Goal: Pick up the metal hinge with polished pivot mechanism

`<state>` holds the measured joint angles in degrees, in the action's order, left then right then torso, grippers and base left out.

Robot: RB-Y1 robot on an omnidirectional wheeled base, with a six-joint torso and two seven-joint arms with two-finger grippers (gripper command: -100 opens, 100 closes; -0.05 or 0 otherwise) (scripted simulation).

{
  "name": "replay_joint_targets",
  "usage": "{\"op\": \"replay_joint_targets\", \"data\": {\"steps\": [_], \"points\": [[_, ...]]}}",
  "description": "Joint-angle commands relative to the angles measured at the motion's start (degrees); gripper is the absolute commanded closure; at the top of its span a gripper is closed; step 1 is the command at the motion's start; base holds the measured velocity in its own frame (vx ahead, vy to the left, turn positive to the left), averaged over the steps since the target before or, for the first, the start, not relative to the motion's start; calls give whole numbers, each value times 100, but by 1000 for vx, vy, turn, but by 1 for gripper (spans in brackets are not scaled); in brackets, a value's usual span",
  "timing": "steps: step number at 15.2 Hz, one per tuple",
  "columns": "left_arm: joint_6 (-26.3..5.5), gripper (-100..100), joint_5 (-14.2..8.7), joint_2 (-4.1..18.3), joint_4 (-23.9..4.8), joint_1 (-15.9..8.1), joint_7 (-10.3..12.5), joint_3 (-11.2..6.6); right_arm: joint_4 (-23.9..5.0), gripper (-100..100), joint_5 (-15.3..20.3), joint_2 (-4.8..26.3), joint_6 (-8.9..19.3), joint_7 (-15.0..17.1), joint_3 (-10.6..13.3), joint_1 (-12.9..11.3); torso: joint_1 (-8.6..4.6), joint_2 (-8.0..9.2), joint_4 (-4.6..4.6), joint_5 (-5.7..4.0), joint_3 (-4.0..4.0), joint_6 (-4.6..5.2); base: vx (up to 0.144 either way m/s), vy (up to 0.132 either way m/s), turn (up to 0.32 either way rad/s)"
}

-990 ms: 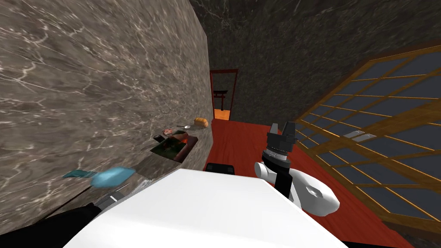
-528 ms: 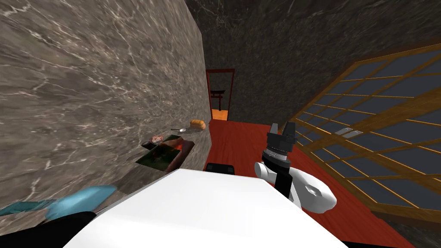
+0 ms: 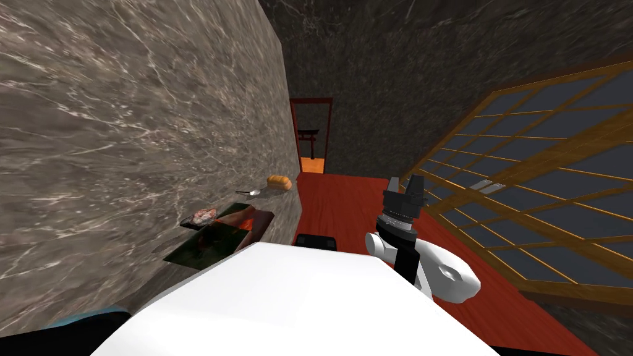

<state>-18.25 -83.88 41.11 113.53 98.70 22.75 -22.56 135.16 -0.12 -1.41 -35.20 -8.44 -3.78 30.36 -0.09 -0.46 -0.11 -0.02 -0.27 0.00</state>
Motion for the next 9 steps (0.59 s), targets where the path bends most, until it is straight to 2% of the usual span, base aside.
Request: {"op": "replay_joint_targets", "data": {"steps": [1,3,5,6,8,9], "points": [[-256,-100,-129,35,-91,134,199,25,0,0,0,0,0,0,0,0,0,0,0,0,0,0,92,20,-80],[-256,-100,-129,35,-91,134,199,25,0,0,0,0,0,0,0,0,-4,10,2,-2,5,0,63,22,-49],[-528,-100,-458,105,-243,362,288,101,0,0,0,0,0,0,0,-1,-9,21,5,-3,13,0,81,13,-102],[-528,-100,-458,105,-243,362,288,101,0,0,0,0,0,0,1,-1,-10,13,4,-3,9,0,113,32,-95],[-743,-100,-709,155,-365,529,355,178,0,0,0,0,0,0,0,0,-1,5,1,-2,4,0,108,50,-100],[-743,-100,-709,155,-365,529,355,178,0,0,0,0,0,0,0,0,3,4,1,0,2,2,89,56,-77]]}}
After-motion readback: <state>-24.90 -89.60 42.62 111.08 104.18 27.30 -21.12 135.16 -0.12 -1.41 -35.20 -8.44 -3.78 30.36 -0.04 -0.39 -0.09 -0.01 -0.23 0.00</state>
